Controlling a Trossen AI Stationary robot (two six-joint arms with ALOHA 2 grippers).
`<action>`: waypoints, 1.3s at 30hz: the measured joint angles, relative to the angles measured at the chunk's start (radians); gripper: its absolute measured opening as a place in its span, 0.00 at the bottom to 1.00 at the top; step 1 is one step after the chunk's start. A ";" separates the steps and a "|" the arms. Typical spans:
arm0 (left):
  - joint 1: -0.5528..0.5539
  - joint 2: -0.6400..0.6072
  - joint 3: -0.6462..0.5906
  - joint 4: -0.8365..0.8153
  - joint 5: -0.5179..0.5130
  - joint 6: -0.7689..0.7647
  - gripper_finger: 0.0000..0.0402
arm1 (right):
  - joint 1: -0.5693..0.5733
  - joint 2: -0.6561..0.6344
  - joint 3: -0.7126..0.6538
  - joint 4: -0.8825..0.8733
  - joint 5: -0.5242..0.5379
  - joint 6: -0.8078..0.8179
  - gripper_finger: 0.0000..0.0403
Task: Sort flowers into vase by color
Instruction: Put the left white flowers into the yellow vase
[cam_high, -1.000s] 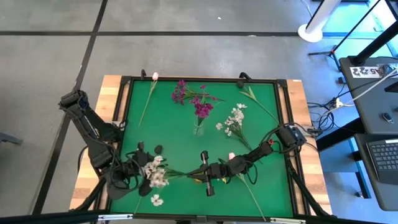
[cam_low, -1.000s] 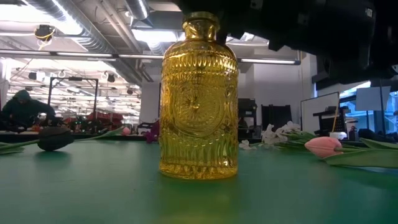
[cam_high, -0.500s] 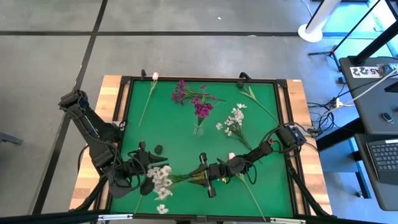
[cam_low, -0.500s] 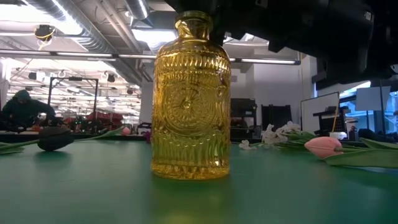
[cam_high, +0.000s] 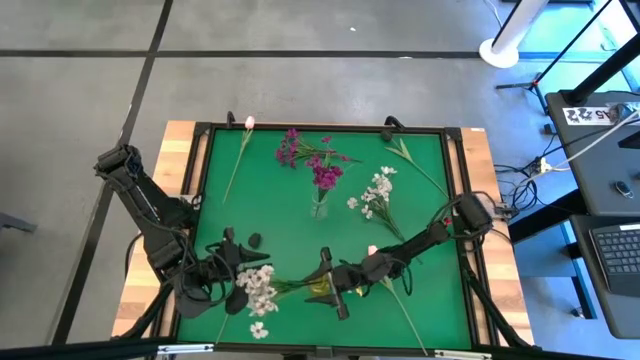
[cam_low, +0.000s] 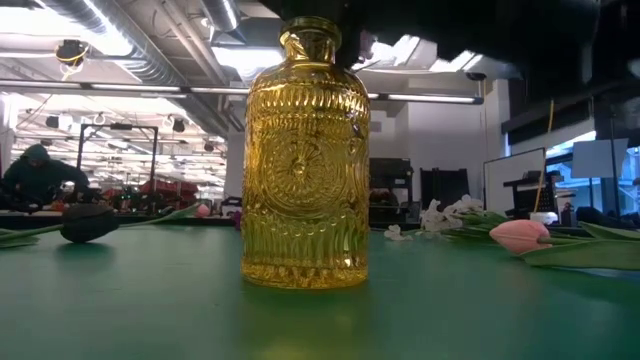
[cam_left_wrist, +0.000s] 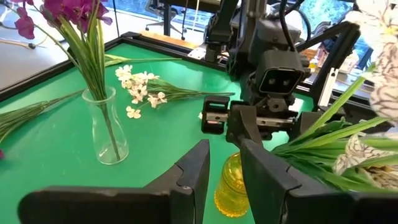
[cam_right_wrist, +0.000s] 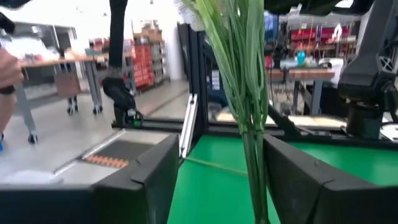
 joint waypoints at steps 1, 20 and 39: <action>0.000 0.000 0.000 0.007 0.000 0.010 0.22 | 0.000 -0.023 0.000 -0.045 0.000 0.000 0.55; 0.022 0.000 0.000 0.039 -0.002 0.061 0.22 | -0.028 -0.194 0.153 -0.547 -0.048 -0.023 0.58; 0.023 0.000 0.000 0.048 0.011 0.070 0.22 | -0.047 -0.192 0.248 -0.681 -0.067 -0.053 0.36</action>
